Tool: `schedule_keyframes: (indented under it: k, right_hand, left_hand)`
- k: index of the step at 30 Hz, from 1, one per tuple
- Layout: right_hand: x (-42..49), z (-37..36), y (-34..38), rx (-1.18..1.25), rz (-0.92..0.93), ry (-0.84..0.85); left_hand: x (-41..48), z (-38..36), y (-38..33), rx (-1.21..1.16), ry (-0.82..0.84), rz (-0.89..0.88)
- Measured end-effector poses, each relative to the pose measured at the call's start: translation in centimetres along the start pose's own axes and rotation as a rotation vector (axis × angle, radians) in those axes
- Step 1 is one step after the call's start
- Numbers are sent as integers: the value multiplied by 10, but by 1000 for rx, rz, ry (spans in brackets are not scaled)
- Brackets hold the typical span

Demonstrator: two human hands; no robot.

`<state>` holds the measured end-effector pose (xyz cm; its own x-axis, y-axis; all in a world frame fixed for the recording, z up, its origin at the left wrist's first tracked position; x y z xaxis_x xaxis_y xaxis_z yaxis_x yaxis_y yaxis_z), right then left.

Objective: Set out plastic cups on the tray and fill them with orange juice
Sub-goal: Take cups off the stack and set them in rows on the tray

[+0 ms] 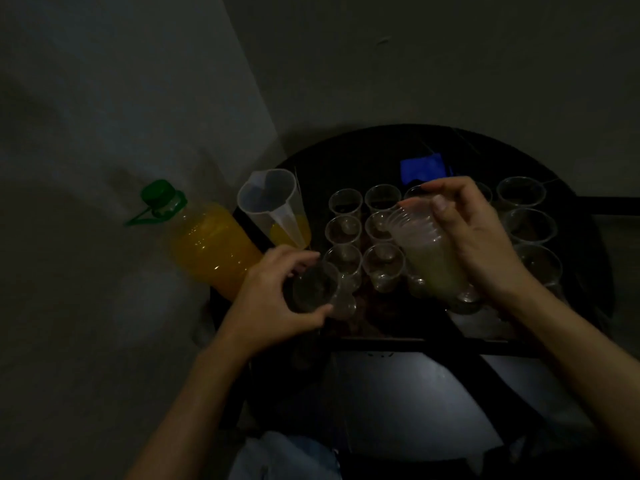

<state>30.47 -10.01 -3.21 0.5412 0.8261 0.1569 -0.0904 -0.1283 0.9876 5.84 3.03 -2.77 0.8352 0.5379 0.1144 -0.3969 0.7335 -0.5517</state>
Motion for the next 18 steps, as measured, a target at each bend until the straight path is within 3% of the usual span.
schedule_keyframes:
  k: [18]
  right_hand:
    - [-1,4,2,32,0,-20]
  left_hand:
    - [-7,-73,21,9,-35,51]
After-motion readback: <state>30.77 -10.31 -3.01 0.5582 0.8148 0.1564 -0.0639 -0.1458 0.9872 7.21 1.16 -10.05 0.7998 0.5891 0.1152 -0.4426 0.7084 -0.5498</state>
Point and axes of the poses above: each hand's wrist, its own x-axis towards the middle knuckle, its own z-axis out of the back of the hand, y = z × x, the point moved 4 cm from there along x, towards the middle knuckle, and after that the axes turned 2 degrees about y, right-handed, at the moved point
